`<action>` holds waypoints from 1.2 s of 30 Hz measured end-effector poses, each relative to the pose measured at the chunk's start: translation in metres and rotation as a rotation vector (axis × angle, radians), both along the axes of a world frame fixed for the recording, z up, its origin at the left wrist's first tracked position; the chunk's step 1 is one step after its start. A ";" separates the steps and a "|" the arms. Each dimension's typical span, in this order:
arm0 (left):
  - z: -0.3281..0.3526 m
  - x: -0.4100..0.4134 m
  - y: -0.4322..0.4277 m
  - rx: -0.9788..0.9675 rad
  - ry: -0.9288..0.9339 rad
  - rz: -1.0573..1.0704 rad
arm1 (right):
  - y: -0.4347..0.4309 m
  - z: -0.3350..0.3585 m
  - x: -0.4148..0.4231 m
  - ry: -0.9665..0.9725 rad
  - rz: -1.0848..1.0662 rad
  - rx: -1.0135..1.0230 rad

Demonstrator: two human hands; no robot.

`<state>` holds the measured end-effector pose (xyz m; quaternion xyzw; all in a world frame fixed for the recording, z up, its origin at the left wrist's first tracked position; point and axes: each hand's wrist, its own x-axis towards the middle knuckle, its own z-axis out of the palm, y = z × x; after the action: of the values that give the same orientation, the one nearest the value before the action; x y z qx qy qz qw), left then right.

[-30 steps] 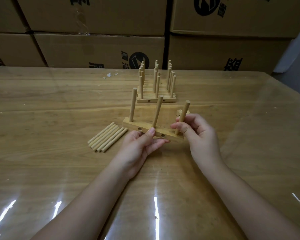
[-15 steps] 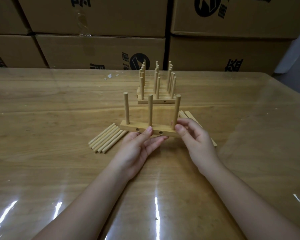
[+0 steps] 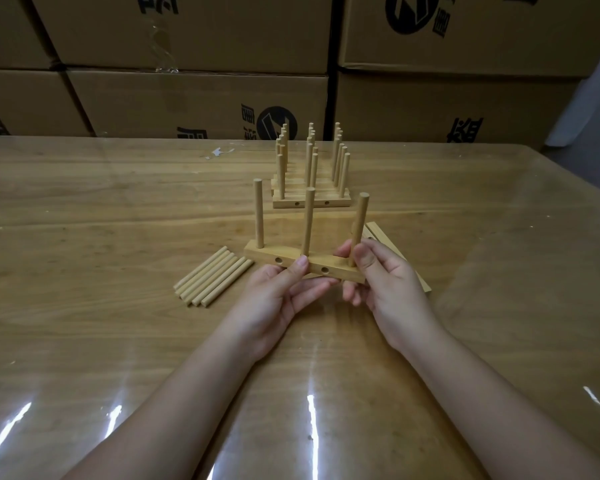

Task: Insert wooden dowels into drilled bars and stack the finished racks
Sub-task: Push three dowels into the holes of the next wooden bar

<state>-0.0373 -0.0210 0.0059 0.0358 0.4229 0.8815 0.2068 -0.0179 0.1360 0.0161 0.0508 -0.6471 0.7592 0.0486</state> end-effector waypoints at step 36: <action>0.000 0.000 0.000 0.044 -0.025 0.045 | 0.005 -0.006 -0.003 0.021 0.080 0.082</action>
<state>-0.0376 -0.0215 0.0054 0.0199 0.4016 0.8953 0.1916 -0.0207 0.1413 0.0096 0.0866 -0.6744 0.7329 0.0229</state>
